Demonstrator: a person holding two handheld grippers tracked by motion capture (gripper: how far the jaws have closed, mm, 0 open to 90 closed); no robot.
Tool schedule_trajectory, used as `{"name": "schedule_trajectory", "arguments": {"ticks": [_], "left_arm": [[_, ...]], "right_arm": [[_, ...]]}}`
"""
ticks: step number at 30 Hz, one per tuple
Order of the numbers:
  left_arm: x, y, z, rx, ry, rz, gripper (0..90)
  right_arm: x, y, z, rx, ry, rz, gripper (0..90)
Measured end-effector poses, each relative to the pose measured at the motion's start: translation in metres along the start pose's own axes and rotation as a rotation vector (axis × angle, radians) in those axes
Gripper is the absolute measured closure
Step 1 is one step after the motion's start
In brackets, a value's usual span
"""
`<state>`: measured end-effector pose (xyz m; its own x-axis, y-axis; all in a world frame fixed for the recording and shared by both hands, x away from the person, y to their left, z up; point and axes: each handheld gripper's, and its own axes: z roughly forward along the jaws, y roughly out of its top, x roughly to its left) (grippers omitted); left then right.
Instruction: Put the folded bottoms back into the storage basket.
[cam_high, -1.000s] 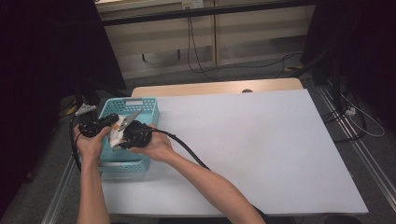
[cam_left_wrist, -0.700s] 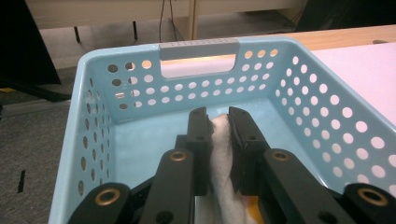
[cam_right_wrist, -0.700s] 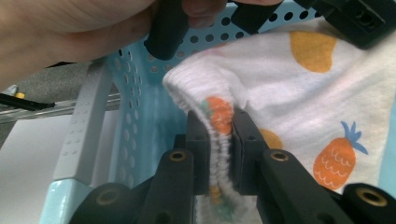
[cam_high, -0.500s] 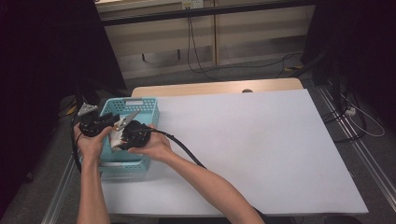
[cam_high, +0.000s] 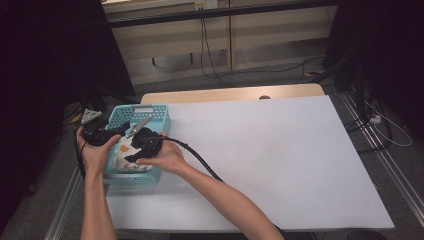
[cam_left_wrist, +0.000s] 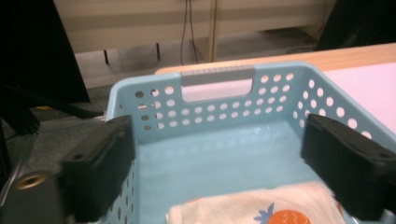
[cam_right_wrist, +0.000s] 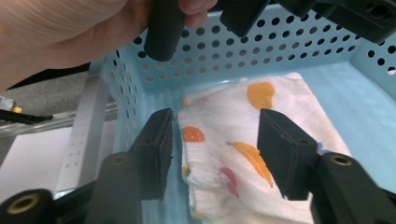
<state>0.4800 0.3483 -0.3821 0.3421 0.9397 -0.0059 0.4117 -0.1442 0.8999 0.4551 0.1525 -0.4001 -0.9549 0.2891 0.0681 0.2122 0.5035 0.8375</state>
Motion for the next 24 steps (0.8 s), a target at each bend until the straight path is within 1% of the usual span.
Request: {"name": "schedule_trajectory", "arguments": {"ticks": [2,4,5,6,7,10,11,13,14,15,16,17,18,19,20,21,23,24], "left_arm": [[0.000,0.001,-0.002,-0.009,0.000,0.010,5.8],[0.001,0.002,-0.005,-0.023,-0.010,-0.010,4.3],[0.000,0.002,-0.005,-0.026,-0.004,-0.022,3.9],[-0.001,0.003,-0.005,-0.024,0.000,-0.018,3.0],[-0.002,0.003,-0.006,-0.025,-0.008,-0.012,2.9],[-0.004,0.005,-0.009,-0.039,-0.049,-0.011,3.0],[-0.005,0.006,-0.010,-0.030,-0.048,-0.006,2.9],[-0.006,0.008,-0.011,-0.019,-0.033,-0.016,3.6],[-0.006,0.009,-0.011,-0.027,-0.032,-0.032,3.6],[-0.008,0.010,-0.012,-0.021,-0.030,-0.047,3.7],[-0.010,0.011,-0.012,-0.002,-0.029,-0.043,4.2],[-0.013,0.013,-0.013,0.009,-0.041,-0.031,5.3],[-0.015,0.013,-0.013,-0.002,-0.058,-0.024,7.3],[-0.017,0.014,-0.014,-0.007,-0.060,-0.023,8.8],[-0.018,0.015,-0.016,-0.009,-0.063,-0.029,8.7],[-0.020,0.016,-0.017,-0.019,-0.060,-0.019,8.7],[-0.023,0.017,-0.020,-0.039,-0.081,-0.007,8.6],[-0.024,0.018,-0.022,-0.042,-0.084,-0.002,8.5]], "right_arm": [[0.001,-0.001,-0.004,-0.015,-0.002,-0.008,44.6],[0.000,-0.003,-0.009,-0.030,-0.006,-0.005,41.8],[0.000,-0.004,-0.011,-0.035,-0.007,-0.003,40.9],[-0.002,-0.005,-0.012,-0.038,-0.010,0.000,40.3],[-0.002,-0.006,-0.013,-0.041,-0.011,0.000,39.3],[-0.004,-0.008,-0.016,-0.049,-0.026,0.012,33.9],[-0.004,-0.008,-0.018,-0.048,-0.027,0.011,33.0],[-0.004,-0.008,-0.022,-0.040,-0.045,0.005,29.7],[-0.005,-0.008,-0.023,-0.040,-0.049,0.001,28.8],[-0.005,-0.008,-0.026,-0.043,-0.054,0.003,28.1],[-0.006,-0.007,-0.029,-0.050,-0.057,0.009,27.5],[-0.008,-0.007,-0.032,-0.058,-0.058,0.014,26.4],[-0.009,-0.007,-0.034,-0.064,-0.065,0.017,25.2],[-0.010,-0.007,-0.036,-0.069,-0.073,0.021,24.7],[-0.011,-0.008,-0.038,-0.071,-0.077,0.023,25.0],[-0.012,-0.009,-0.038,-0.073,-0.083,0.024,25.4],[-0.011,-0.011,-0.041,-0.081,-0.088,0.018,25.3],[-0.011,-0.012,-0.043,-0.086,-0.090,0.019,25.1]]}}
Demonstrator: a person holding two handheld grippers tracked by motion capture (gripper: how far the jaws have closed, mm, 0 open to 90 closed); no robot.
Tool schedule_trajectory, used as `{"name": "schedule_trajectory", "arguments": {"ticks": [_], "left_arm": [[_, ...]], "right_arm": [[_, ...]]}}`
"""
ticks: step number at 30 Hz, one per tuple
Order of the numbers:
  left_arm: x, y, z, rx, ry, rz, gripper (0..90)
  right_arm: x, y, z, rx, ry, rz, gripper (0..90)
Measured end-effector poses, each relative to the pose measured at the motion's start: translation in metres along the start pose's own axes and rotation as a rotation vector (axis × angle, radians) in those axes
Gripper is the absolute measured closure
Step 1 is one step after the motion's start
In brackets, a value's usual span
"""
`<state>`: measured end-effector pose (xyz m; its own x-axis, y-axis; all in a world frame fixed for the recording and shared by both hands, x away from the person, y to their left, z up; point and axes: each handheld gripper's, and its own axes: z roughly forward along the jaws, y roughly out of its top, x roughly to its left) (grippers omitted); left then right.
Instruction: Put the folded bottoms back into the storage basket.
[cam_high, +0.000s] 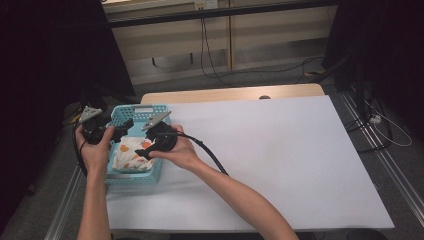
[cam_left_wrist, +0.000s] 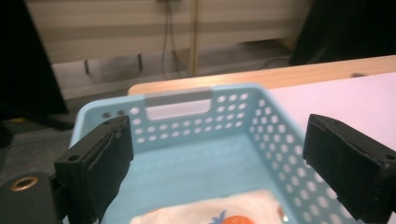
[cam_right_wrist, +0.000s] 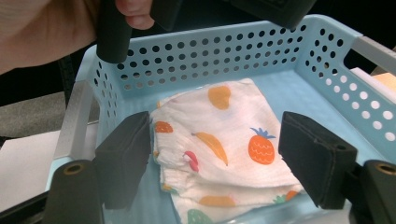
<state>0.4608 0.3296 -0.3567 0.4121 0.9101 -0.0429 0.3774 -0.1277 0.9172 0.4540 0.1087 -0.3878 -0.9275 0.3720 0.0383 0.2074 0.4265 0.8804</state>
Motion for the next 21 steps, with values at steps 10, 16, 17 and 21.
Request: {"name": "schedule_trajectory", "arguments": {"ticks": [10,16,17,21], "left_arm": [[-0.007,-0.004,-0.016,-0.017,0.005,0.013,6.9],[-0.010,-0.012,-0.022,-0.021,-0.022,0.006,6.9],[-0.011,-0.013,-0.023,-0.018,-0.022,0.013,6.9],[-0.017,-0.016,-0.028,-0.018,-0.028,0.033,6.9]], "right_arm": [[0.000,-0.004,-0.013,-0.003,-0.014,0.024,15.5],[-0.001,-0.008,-0.020,-0.010,-0.041,0.047,8.6],[-0.001,-0.009,-0.021,-0.008,-0.053,0.048,8.7],[0.000,-0.015,-0.026,-0.001,-0.069,0.057,8.0]]}}
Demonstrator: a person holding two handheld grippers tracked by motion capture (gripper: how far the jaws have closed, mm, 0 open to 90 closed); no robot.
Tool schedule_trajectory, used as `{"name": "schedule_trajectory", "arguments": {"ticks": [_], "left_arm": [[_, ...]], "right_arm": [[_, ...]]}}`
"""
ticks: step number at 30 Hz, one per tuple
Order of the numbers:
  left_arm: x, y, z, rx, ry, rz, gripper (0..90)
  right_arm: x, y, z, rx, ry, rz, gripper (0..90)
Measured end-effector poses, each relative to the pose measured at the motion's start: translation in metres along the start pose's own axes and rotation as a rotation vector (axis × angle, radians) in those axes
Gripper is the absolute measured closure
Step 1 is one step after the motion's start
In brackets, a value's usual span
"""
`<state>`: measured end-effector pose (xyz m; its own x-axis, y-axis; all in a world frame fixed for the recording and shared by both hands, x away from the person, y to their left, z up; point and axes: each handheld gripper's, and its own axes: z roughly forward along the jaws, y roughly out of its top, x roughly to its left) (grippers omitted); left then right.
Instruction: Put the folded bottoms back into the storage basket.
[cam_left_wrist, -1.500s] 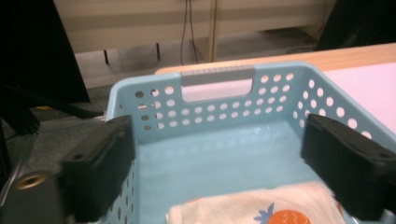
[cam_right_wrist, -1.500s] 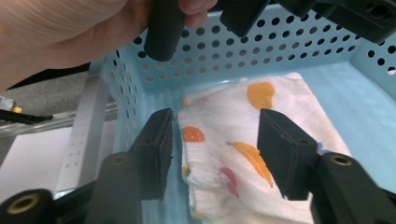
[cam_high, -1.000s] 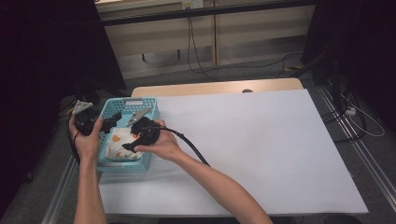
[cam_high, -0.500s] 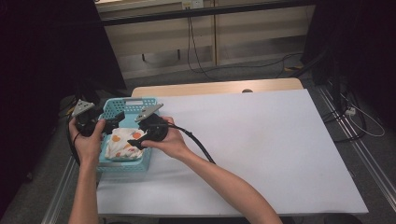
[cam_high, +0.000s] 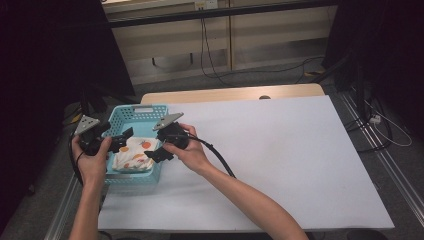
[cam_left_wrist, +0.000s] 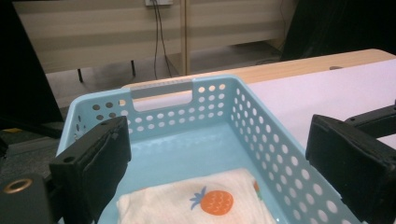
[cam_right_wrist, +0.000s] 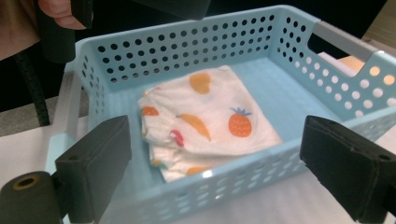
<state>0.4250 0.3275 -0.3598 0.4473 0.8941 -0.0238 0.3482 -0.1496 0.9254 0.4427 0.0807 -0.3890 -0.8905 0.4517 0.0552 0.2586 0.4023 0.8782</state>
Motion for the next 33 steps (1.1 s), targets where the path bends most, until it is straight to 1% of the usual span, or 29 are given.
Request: {"name": "schedule_trajectory", "arguments": {"ticks": [3,5,8,10,12,16,19,21,22,24,26,29,32,33], "left_arm": [[-0.005,-0.003,-0.004,-0.007,0.009,0.011,6.9],[-0.008,-0.004,-0.008,-0.011,0.002,0.011,7.0],[-0.013,-0.007,-0.015,-0.027,0.015,0.015,7.0],[-0.016,-0.009,-0.018,-0.025,0.007,0.018,7.0],[-0.019,-0.010,-0.021,-0.018,0.006,0.034,6.9],[-0.025,-0.015,-0.028,-0.008,-0.009,0.039,7.0],[-0.028,-0.019,-0.032,-0.004,0.016,0.040,6.9],[-0.029,-0.021,-0.034,0.003,0.033,0.032,6.9],[-0.030,-0.021,-0.034,0.001,0.029,0.028,6.9],[-0.033,-0.022,-0.036,0.001,0.031,0.033,6.9],[-0.036,-0.023,-0.037,0.005,0.022,0.041,6.9],[-0.042,-0.026,-0.039,0.010,0.008,0.068,6.9],[-0.047,-0.030,-0.042,0.020,0.000,0.076,6.9],[-0.048,-0.032,-0.045,0.024,0.002,0.086,6.9]], "right_arm": [[0.000,-0.006,-0.004,0.000,-0.011,-0.001,8.0],[0.000,-0.010,-0.007,-0.010,-0.021,0.008,8.1],[0.002,-0.015,-0.012,-0.021,-0.028,0.006,8.2],[0.003,-0.017,-0.015,-0.020,-0.034,0.010,8.1],[0.004,-0.020,-0.020,-0.039,-0.049,0.014,8.2],[0.005,-0.025,-0.029,-0.049,-0.072,0.012,8.1],[0.003,-0.029,-0.036,-0.045,-0.084,0.024,8.2],[0.002,-0.033,-0.039,-0.044,-0.094,0.026,8.1],[0.001,-0.035,-0.041,-0.043,-0.100,0.026,8.2],[0.000,-0.039,-0.046,-0.046,-0.114,0.028,8.2],[-0.002,-0.042,-0.051,-0.046,-0.122,0.036,8.1],[-0.002,-0.047,-0.060,-0.055,-0.137,0.033,8.2],[-0.003,-0.053,-0.068,-0.060,-0.153,0.035,8.2],[-0.003,-0.054,-0.070,-0.060,-0.156,0.035,8.1]]}}
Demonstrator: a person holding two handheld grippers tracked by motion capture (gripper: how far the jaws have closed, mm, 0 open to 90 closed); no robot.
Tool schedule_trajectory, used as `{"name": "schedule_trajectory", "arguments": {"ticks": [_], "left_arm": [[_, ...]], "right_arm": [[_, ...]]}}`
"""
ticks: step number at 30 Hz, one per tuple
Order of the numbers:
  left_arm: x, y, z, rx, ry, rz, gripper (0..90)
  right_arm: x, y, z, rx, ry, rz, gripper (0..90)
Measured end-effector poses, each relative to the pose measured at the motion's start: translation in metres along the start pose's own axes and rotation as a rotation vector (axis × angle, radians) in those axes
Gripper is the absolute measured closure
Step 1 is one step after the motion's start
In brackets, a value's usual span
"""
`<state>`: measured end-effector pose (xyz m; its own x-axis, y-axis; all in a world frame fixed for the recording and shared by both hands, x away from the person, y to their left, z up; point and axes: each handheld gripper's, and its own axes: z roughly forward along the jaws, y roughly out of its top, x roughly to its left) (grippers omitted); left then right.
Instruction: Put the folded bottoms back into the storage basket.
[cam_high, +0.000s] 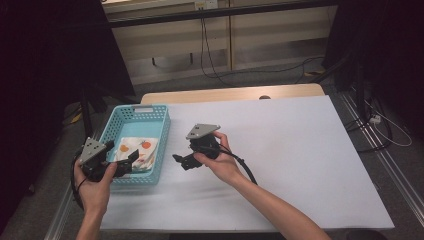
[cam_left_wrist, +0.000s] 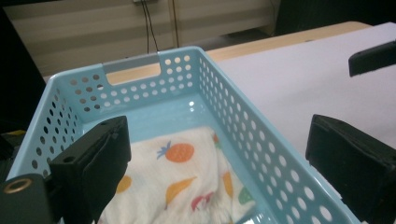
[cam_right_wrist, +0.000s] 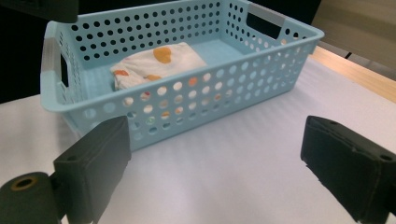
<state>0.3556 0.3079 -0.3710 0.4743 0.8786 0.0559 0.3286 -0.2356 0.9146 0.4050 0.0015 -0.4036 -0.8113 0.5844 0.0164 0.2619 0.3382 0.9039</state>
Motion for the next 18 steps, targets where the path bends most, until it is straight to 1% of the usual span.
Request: {"name": "schedule_trajectory", "arguments": {"ticks": [3,5,6,8,9,10,11,12,15,18], "left_arm": [[-0.005,-0.006,-0.007,-0.006,-0.015,-0.013,6.9],[-0.008,-0.009,-0.011,-0.007,-0.038,-0.023,6.9],[-0.011,-0.010,-0.012,0.002,-0.041,-0.009,6.9],[-0.014,-0.014,-0.014,0.003,-0.015,0.004,6.8],[-0.015,-0.017,-0.015,-0.001,-0.018,-0.002,6.9],[-0.016,-0.019,-0.016,-0.011,-0.024,-0.021,6.9],[-0.017,-0.020,-0.017,-0.018,-0.022,-0.027,6.9],[-0.019,-0.021,-0.016,-0.025,-0.024,-0.032,6.9],[-0.028,-0.020,-0.012,-0.030,-0.042,-0.015,6.9],[-0.034,-0.016,-0.007,-0.034,-0.069,-0.021,6.9]], "right_arm": [[-0.002,-0.006,-0.007,0.003,-0.010,-0.001,8.1],[-0.003,-0.010,-0.010,0.008,-0.023,0.004,8.2],[-0.004,-0.013,-0.012,0.008,-0.026,0.008,8.2],[-0.006,-0.017,-0.015,0.008,-0.035,0.014,8.2],[-0.007,-0.019,-0.017,0.007,-0.038,0.017,8.2],[-0.007,-0.020,-0.018,0.006,-0.037,0.022,8.3],[-0.007,-0.022,-0.020,0.005,-0.035,0.025,8.3],[-0.007,-0.023,-0.021,0.005,-0.034,0.025,8.3],[-0.006,-0.027,-0.026,0.009,-0.041,0.022,8.3],[-0.005,-0.031,-0.032,0.007,-0.042,0.022,8.3]]}}
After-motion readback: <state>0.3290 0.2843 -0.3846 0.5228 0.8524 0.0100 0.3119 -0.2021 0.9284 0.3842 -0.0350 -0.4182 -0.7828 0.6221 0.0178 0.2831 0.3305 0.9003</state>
